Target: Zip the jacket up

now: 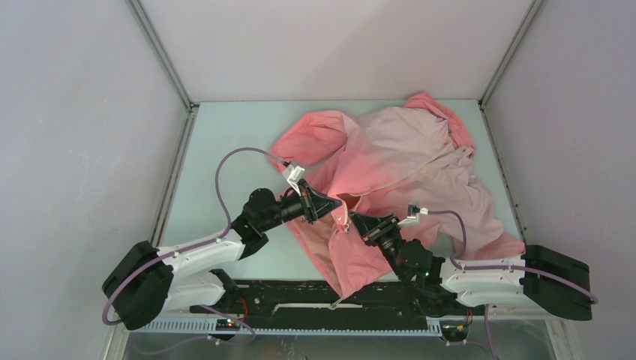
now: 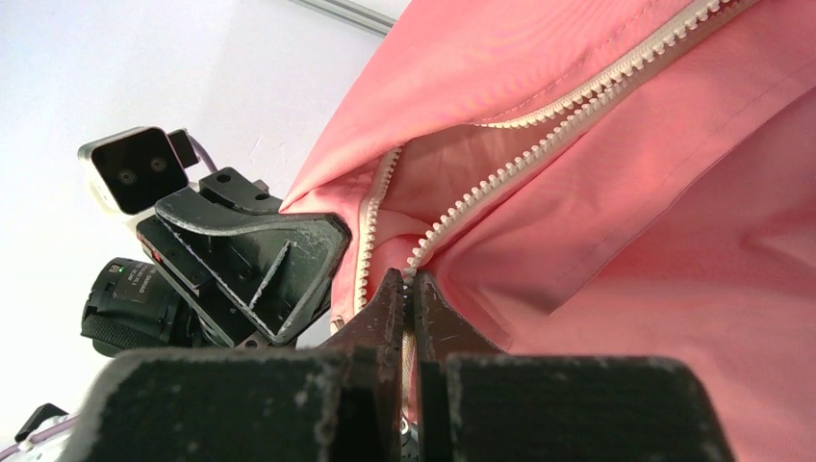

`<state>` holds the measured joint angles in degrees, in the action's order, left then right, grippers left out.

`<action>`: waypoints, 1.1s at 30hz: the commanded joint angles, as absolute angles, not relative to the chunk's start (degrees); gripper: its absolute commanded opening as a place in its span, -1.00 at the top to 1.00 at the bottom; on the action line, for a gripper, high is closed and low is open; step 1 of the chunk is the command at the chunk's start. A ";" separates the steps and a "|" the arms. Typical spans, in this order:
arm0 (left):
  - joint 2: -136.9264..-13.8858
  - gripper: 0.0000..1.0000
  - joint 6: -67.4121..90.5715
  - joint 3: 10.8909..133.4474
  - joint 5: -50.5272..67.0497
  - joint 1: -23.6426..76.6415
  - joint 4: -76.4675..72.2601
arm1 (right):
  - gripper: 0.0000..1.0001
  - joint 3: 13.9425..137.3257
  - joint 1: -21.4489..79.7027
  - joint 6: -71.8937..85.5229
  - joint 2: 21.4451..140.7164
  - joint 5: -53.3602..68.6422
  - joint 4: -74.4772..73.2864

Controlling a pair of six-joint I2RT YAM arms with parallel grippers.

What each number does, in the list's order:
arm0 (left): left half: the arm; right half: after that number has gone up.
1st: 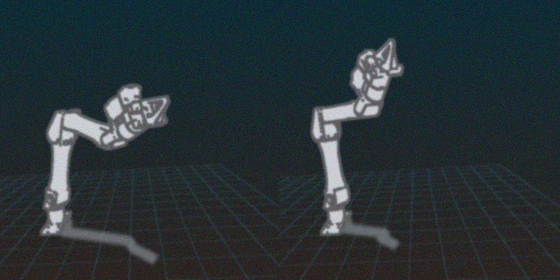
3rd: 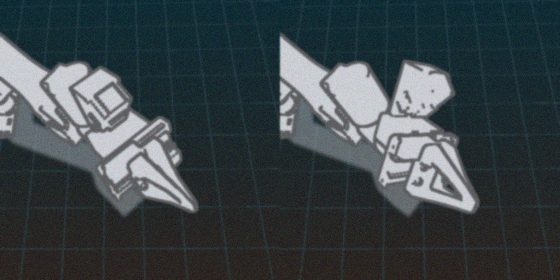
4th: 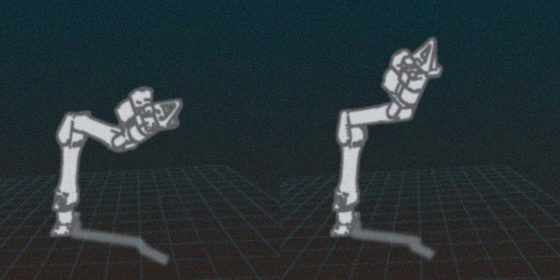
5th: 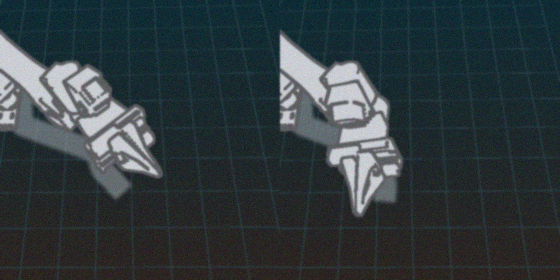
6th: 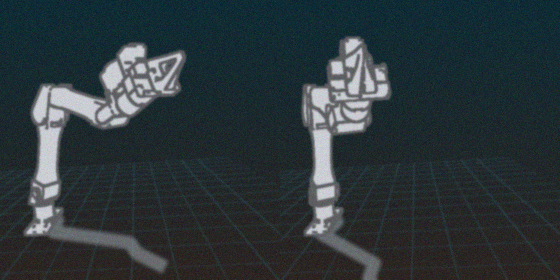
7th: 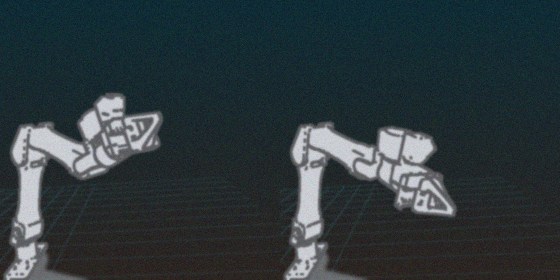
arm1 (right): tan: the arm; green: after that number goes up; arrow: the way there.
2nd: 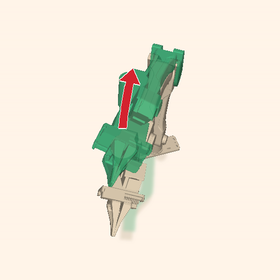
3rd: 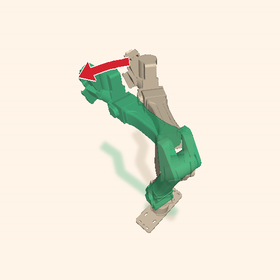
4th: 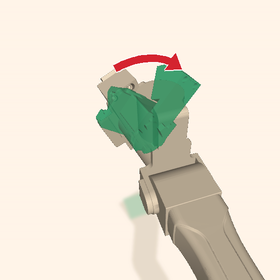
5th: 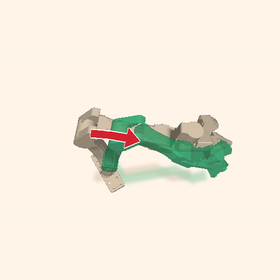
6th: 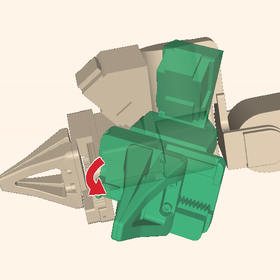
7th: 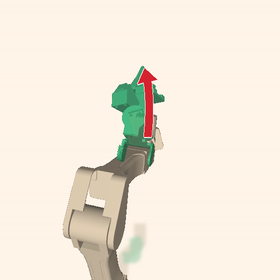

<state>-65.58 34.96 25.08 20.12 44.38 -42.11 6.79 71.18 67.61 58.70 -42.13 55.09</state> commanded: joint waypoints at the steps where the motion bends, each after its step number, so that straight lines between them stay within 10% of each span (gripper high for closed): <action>1: -65.22 1.00 34.49 24.70 20.27 44.82 -46.26 | 1.00 7.75 71.27 69.13 58.19 -44.92 57.70; 33: -58.81 1.00 26.36 28.24 22.72 45.89 -27.45 | 1.00 10.85 65.84 74.16 56.91 -36.48 50.43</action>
